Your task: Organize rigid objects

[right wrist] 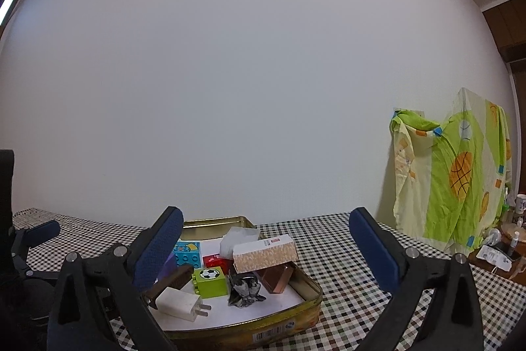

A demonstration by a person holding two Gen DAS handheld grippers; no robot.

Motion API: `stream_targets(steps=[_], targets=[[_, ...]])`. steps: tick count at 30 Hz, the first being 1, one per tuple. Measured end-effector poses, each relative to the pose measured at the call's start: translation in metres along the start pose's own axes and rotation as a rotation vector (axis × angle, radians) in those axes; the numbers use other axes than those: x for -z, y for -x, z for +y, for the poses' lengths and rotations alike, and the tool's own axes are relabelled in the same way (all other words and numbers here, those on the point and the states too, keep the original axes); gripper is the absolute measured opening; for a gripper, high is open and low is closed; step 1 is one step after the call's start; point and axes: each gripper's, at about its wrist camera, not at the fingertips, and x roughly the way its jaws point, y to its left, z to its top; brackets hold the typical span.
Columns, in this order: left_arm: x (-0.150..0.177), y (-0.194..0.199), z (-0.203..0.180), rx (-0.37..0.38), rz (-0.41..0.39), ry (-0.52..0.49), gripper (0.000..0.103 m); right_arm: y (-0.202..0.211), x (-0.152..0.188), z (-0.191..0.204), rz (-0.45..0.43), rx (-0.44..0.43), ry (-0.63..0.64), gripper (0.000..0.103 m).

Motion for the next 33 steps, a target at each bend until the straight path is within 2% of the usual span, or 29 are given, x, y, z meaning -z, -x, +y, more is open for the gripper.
stream_targets(steps=[33], targets=[[0.0019,-0.0024,0.0047,0.004,0.001,-0.002,0.103,-0.0015,0.0017,-0.0032,0.023,0.006,-0.016,0.102]])
